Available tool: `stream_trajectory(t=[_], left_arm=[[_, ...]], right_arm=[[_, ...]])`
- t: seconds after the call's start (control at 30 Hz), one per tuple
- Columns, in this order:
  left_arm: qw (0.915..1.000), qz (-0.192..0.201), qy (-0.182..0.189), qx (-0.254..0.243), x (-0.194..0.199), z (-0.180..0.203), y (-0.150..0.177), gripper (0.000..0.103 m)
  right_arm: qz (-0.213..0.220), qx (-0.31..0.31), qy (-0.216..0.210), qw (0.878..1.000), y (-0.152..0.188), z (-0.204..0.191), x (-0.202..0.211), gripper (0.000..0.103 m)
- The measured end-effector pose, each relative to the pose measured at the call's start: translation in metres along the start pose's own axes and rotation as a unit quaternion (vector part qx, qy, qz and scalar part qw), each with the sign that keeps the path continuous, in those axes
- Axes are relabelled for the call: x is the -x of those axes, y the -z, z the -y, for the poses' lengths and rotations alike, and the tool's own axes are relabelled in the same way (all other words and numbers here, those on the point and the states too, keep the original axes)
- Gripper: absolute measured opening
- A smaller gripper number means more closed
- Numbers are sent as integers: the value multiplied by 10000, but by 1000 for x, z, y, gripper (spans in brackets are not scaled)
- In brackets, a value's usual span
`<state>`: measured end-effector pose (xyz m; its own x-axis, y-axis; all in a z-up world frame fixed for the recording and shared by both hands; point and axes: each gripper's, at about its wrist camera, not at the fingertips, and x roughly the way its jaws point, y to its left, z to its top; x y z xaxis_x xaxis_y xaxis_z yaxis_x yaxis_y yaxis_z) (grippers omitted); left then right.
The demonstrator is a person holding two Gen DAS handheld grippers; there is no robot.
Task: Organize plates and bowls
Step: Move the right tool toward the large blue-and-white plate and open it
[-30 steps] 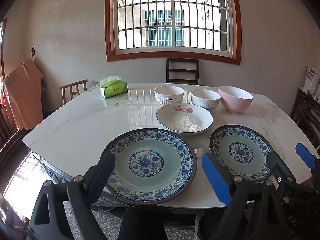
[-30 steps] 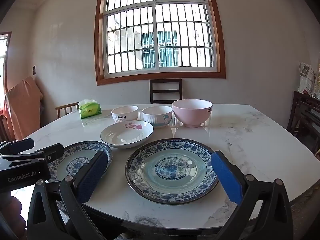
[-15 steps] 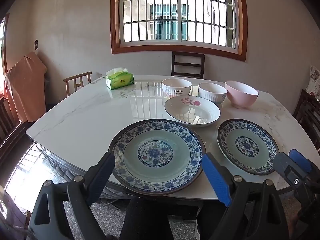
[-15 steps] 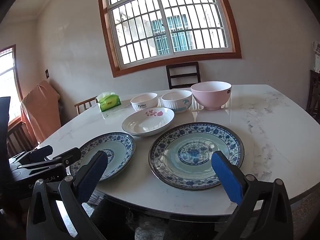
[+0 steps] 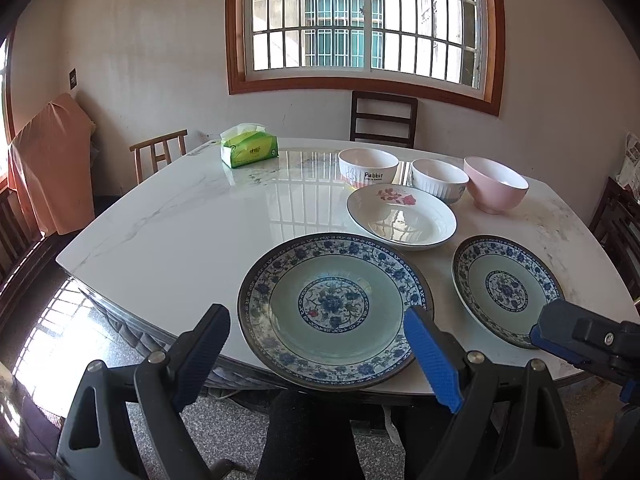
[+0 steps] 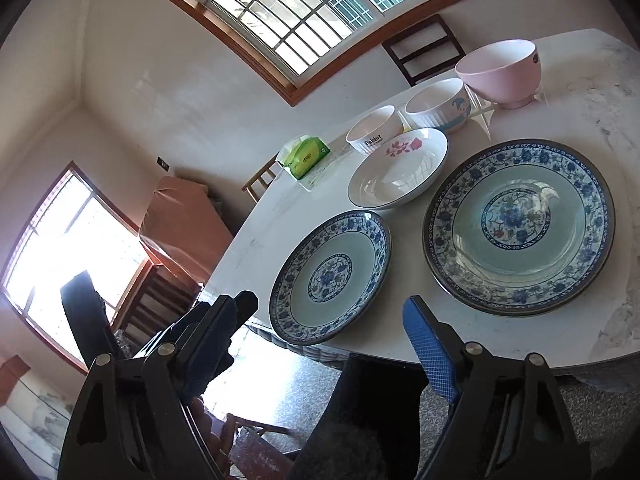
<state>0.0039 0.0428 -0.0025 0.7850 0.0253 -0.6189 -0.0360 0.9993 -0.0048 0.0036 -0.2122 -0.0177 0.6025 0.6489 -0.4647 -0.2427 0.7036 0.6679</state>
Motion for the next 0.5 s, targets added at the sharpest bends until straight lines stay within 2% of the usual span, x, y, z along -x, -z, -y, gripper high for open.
stream_trajectory(t=[0.07, 0.2, 0.37, 0.5], left_arm=[[10000, -88, 9, 3, -4, -3, -2, 91], [9997, -218, 20, 100, -17, -14, -10, 91], [9977, -572, 91, 340, -38, -38, -21, 91], [9927, -950, 314, 666, -61, -59, -31, 91]], right_arm=[[-195, -116, -68, 9997, -4, 1, -7, 76], [-543, -34, 17, 9985, -10, -5, -25, 57], [-743, -228, 120, 9969, -20, 4, -42, 55], [-910, -478, 144, 9946, -29, 13, -58, 52]])
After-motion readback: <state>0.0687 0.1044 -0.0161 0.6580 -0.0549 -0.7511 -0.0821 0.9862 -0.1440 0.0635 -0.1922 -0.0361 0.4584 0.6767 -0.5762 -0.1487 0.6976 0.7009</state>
